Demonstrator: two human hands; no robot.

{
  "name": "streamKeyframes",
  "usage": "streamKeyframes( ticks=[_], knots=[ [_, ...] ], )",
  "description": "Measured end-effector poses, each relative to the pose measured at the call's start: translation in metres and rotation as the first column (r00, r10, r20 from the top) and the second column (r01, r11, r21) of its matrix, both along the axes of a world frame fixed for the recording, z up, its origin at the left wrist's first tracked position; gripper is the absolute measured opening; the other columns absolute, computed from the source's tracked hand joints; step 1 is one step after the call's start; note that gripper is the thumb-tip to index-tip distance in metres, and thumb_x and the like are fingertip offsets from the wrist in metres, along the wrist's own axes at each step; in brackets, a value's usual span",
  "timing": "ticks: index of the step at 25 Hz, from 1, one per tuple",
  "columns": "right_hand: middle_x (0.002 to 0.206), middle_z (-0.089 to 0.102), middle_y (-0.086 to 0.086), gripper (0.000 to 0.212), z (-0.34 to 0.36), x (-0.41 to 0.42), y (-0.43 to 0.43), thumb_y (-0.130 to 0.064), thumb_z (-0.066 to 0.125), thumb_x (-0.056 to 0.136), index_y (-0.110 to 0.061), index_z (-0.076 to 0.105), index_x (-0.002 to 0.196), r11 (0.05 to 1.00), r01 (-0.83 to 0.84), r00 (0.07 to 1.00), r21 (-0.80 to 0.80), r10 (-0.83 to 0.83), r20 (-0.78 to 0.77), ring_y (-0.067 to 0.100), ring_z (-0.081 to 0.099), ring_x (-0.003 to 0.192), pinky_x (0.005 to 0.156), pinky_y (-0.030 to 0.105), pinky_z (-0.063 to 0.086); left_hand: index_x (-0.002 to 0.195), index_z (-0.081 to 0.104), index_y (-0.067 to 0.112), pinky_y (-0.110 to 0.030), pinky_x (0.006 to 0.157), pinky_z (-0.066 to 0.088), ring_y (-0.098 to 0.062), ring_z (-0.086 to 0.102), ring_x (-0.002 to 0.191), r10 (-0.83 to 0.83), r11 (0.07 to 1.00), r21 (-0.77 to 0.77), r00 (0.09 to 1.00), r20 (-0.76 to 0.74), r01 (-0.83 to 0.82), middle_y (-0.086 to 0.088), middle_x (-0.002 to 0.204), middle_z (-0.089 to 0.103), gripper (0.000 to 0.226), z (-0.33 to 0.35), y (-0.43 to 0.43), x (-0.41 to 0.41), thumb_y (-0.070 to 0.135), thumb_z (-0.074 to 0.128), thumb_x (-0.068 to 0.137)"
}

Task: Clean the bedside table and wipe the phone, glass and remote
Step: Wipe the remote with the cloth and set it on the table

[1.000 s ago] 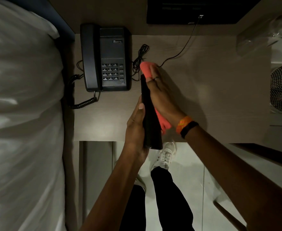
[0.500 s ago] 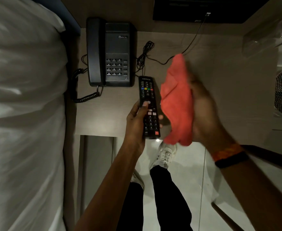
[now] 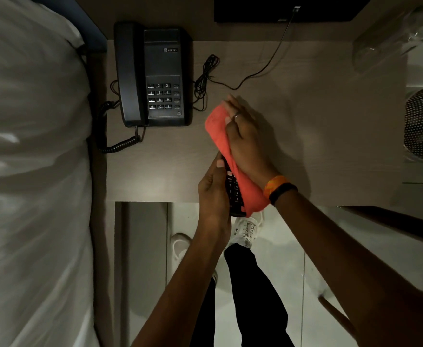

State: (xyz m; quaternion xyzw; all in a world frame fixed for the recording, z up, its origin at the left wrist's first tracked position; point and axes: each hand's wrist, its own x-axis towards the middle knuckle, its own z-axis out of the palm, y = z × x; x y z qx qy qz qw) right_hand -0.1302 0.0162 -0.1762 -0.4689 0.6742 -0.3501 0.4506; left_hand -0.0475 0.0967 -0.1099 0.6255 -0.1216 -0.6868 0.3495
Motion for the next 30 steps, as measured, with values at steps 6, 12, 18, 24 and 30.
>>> streamKeyframes(
  ticks=[6, 12, 18, 24, 30],
  knots=[
    [0.161, 0.031, 0.001, 0.050, 0.049, 0.008, 0.025, -0.036, 0.042, 0.108, -0.021, 0.039, 0.155, 0.995, 0.001, 0.988, 0.101, 0.015, -0.154, 0.017, 0.024, 0.149, 0.121, 0.031, 0.025, 0.131, 0.066, 0.018, -0.037, 0.084, 0.061, -0.021, 0.073, 0.100, 0.030, 1.000, 0.004, 1.000, -0.008, -0.030, -0.007, 0.114, 0.075, 0.035, 0.008, -0.008, -0.001, 0.032, 0.044, 0.107],
    [0.148, 0.046, 0.001, 0.059, 0.086, 0.023, 0.104, -0.047, 0.036, 0.100, -0.017, 0.047, 0.150, 0.997, -0.059, 0.965, 0.040, 0.067, -0.252, 0.017, 0.045, 0.136, 0.107, 0.017, 0.034, 0.112, 0.065, -0.003, -0.019, 0.053, 0.057, -0.009, 0.067, 0.056, 0.144, 0.989, 0.016, 0.989, 0.018, -0.145, -0.009, 0.075, 0.067, 0.037, 0.012, -0.029, 0.011, 0.027, 0.046, 0.105],
    [0.135, 0.050, 0.008, 0.044, 0.067, 0.017, 0.065, -0.030, 0.046, 0.104, -0.019, 0.055, 0.145, 0.995, 0.061, 0.914, -0.075, -0.085, -0.397, 0.018, 0.051, 0.121, 0.096, 0.020, 0.042, 0.128, 0.064, 0.017, -0.029, 0.084, 0.061, -0.016, 0.073, 0.097, -0.027, 0.998, -0.046, 0.998, 0.053, 0.029, -0.004, 0.109, 0.076, 0.037, 0.010, -0.008, 0.005, 0.033, 0.037, 0.108],
    [0.138, 0.051, 0.011, 0.033, 0.025, -0.011, -0.032, -0.020, 0.047, 0.105, -0.009, 0.063, 0.131, 0.989, 0.127, 0.889, 0.080, -0.078, -0.450, 0.015, 0.047, 0.121, 0.097, 0.004, 0.034, 0.144, 0.053, 0.031, -0.024, 0.060, 0.055, -0.015, 0.067, 0.090, -0.119, 0.990, -0.069, 0.993, 0.009, 0.119, -0.013, 0.127, 0.067, 0.040, 0.018, 0.023, 0.010, 0.032, 0.032, 0.110],
    [0.134, 0.049, 0.000, 0.039, 0.033, 0.013, 0.020, -0.038, 0.043, 0.106, -0.020, 0.056, 0.139, 0.985, 0.139, 0.981, 0.098, -0.124, -0.149, 0.009, 0.054, 0.113, 0.092, 0.015, 0.048, 0.143, 0.055, 0.026, -0.041, 0.096, 0.055, -0.023, 0.066, 0.118, -0.056, 0.992, -0.116, 0.998, 0.007, 0.057, -0.009, 0.134, 0.067, 0.040, 0.007, 0.008, 0.021, 0.031, 0.033, 0.110]
  ],
)
